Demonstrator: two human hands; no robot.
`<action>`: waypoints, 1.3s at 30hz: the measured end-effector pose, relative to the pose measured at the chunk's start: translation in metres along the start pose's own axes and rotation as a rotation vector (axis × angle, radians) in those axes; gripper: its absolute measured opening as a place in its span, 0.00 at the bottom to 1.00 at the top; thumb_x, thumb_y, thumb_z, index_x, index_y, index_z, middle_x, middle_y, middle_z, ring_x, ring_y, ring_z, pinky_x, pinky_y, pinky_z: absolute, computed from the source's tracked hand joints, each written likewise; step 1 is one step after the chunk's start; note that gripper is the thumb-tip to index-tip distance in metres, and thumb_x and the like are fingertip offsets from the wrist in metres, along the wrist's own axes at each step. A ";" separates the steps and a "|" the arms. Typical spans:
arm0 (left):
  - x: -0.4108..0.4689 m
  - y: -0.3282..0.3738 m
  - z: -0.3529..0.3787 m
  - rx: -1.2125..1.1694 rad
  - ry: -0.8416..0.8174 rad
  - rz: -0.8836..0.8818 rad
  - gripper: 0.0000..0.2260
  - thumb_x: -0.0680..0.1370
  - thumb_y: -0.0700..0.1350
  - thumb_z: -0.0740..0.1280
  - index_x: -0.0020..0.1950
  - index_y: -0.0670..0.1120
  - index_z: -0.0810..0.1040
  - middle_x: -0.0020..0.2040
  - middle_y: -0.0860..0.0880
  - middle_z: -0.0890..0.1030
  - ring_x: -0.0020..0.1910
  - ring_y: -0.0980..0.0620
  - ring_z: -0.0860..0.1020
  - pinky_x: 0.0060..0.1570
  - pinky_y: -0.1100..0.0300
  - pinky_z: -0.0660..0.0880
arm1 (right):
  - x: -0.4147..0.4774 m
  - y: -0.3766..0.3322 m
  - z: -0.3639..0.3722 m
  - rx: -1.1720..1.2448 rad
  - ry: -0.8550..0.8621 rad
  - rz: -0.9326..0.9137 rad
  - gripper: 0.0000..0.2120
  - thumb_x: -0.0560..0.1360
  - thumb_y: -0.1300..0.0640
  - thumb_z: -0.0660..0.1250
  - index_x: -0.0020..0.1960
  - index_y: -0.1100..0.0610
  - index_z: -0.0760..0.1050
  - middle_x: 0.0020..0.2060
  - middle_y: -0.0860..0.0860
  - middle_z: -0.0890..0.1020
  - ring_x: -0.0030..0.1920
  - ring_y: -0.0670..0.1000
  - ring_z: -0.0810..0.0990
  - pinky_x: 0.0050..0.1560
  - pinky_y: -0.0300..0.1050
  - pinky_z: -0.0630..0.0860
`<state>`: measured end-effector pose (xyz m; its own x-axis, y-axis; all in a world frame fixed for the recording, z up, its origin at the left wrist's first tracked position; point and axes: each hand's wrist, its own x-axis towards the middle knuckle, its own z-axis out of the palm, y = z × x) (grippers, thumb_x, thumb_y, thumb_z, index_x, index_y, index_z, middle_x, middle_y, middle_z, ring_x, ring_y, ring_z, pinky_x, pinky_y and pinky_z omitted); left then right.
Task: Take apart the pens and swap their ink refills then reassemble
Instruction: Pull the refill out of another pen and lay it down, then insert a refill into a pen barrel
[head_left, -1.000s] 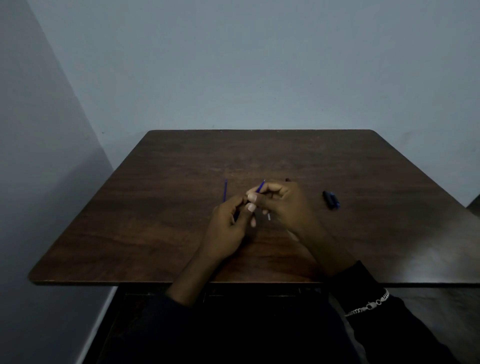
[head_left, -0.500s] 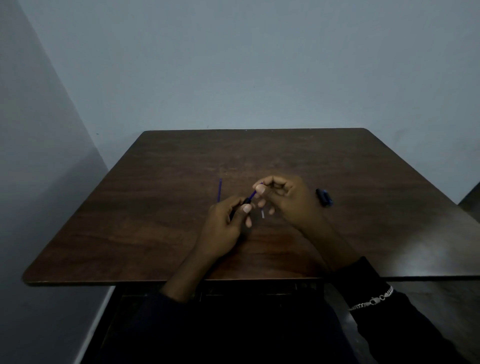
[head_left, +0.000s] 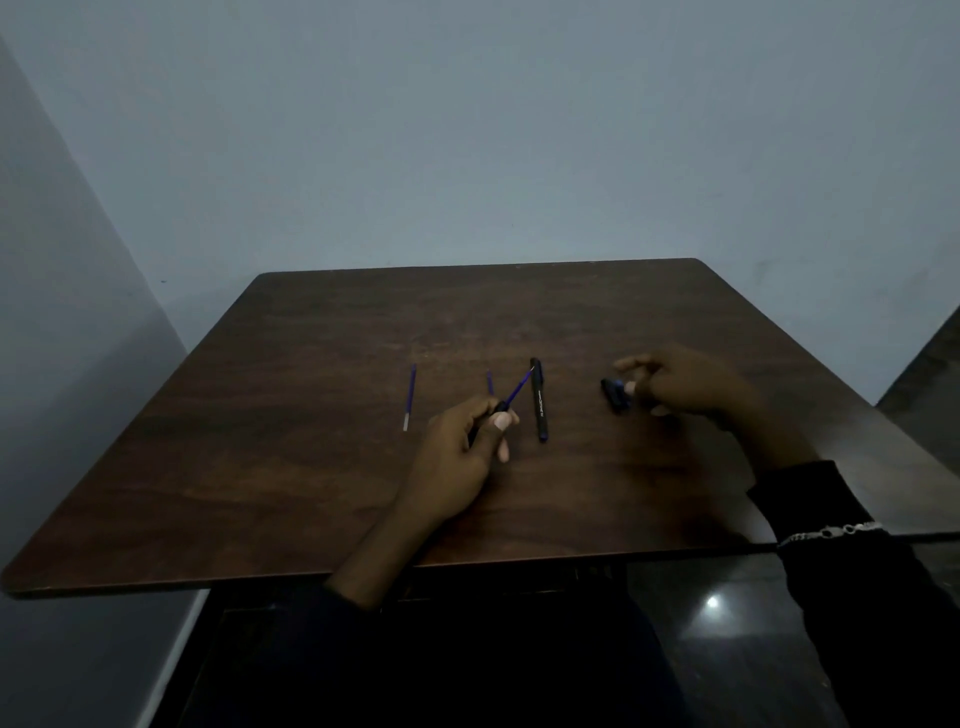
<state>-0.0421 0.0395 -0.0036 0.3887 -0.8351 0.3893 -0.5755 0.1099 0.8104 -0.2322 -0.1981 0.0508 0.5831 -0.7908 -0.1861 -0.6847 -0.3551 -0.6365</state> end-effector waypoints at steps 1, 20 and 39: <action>0.000 -0.001 0.000 0.000 0.001 -0.002 0.11 0.84 0.47 0.62 0.51 0.45 0.82 0.34 0.52 0.81 0.33 0.57 0.77 0.38 0.56 0.74 | 0.001 0.001 -0.002 0.018 -0.058 0.013 0.16 0.79 0.62 0.71 0.65 0.66 0.78 0.54 0.51 0.82 0.46 0.49 0.80 0.49 0.50 0.84; -0.003 0.002 -0.001 -0.003 -0.032 -0.042 0.09 0.86 0.43 0.63 0.52 0.44 0.82 0.34 0.51 0.81 0.32 0.56 0.76 0.38 0.57 0.73 | 0.010 -0.003 -0.011 -0.145 -0.175 0.005 0.21 0.73 0.69 0.76 0.64 0.59 0.79 0.49 0.51 0.79 0.48 0.56 0.83 0.40 0.42 0.81; -0.004 0.007 -0.002 0.027 -0.033 -0.017 0.11 0.86 0.43 0.64 0.48 0.39 0.81 0.34 0.47 0.82 0.33 0.51 0.79 0.38 0.67 0.72 | -0.022 -0.023 0.004 0.675 0.119 -0.208 0.09 0.77 0.67 0.71 0.55 0.57 0.83 0.44 0.54 0.87 0.46 0.54 0.87 0.48 0.45 0.85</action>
<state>-0.0463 0.0448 0.0009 0.3747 -0.8543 0.3602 -0.5881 0.0814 0.8047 -0.2278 -0.1708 0.0668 0.5941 -0.8030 0.0476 -0.1225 -0.1488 -0.9813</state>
